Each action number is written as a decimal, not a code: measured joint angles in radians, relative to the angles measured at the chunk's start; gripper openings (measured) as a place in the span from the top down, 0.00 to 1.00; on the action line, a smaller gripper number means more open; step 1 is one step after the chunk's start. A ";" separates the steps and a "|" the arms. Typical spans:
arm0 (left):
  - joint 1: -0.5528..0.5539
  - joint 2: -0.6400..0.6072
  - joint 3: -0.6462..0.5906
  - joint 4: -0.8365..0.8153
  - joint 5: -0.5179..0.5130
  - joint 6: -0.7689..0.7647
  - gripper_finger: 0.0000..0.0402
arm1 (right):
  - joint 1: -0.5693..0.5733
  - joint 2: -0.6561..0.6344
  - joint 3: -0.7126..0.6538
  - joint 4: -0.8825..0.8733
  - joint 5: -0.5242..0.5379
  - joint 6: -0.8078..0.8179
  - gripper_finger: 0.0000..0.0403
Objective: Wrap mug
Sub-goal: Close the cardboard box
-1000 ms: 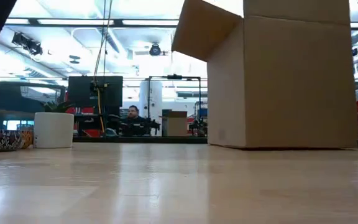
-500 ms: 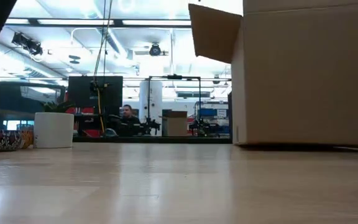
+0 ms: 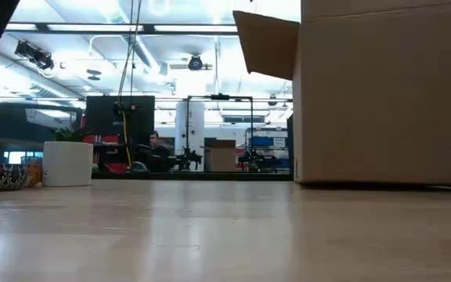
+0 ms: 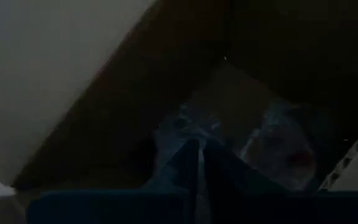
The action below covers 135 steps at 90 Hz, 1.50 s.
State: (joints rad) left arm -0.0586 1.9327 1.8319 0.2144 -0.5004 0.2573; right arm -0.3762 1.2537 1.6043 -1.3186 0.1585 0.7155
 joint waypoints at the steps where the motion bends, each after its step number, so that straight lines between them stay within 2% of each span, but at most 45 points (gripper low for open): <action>1: 0.000 0.000 0.000 -0.004 0.000 0.000 0.67 | 0.000 -0.002 0.000 0.004 -0.001 0.001 1.00; 23: 0.003 -0.001 0.000 -0.131 -0.031 0.000 0.67 | 0.002 -0.060 0.003 0.211 -0.020 0.032 1.00; 44: 0.014 0.025 -0.003 -0.233 -0.108 -0.006 0.67 | 0.030 -0.152 0.002 0.493 -0.125 0.041 1.00; 50: 0.028 0.038 -0.003 -0.258 -0.112 -0.024 0.67 | 0.053 -0.173 0.003 0.520 -0.160 0.033 1.00; 58: 0.040 0.056 -0.004 -0.293 -0.112 -0.064 0.67 | 0.083 -0.187 0.003 0.482 -0.172 0.044 1.00; 72: 0.045 0.057 -0.003 -0.315 -0.112 -0.093 0.67 | 0.113 -0.197 0.002 0.289 -0.152 0.060 1.00; 89: 0.024 0.046 0.007 -0.337 -0.105 -0.105 0.67 | 0.115 -0.148 0.000 -0.030 -0.026 0.071 1.00; 101: -0.036 -0.009 0.035 -0.436 -0.072 -0.069 0.67 | 0.116 -0.110 -0.021 -0.126 0.042 0.059 1.00; 113: -0.106 -0.110 0.047 -0.595 -0.069 -0.026 0.67 | 0.115 -0.075 -0.062 -0.139 0.052 0.032 1.00; 122: -0.152 -0.182 0.047 -0.809 -0.075 -0.032 0.67 | 0.115 -0.055 -0.088 -0.138 0.053 0.009 1.00; 135: -0.190 -0.257 0.016 -1.172 -0.072 -0.211 0.67 | 0.116 -0.035 -0.104 -0.141 0.055 0.006 1.00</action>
State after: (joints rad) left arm -0.2489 1.6754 1.8482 -0.9581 -0.5724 0.0464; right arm -0.2605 1.2191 1.5003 -1.4598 0.2132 0.7212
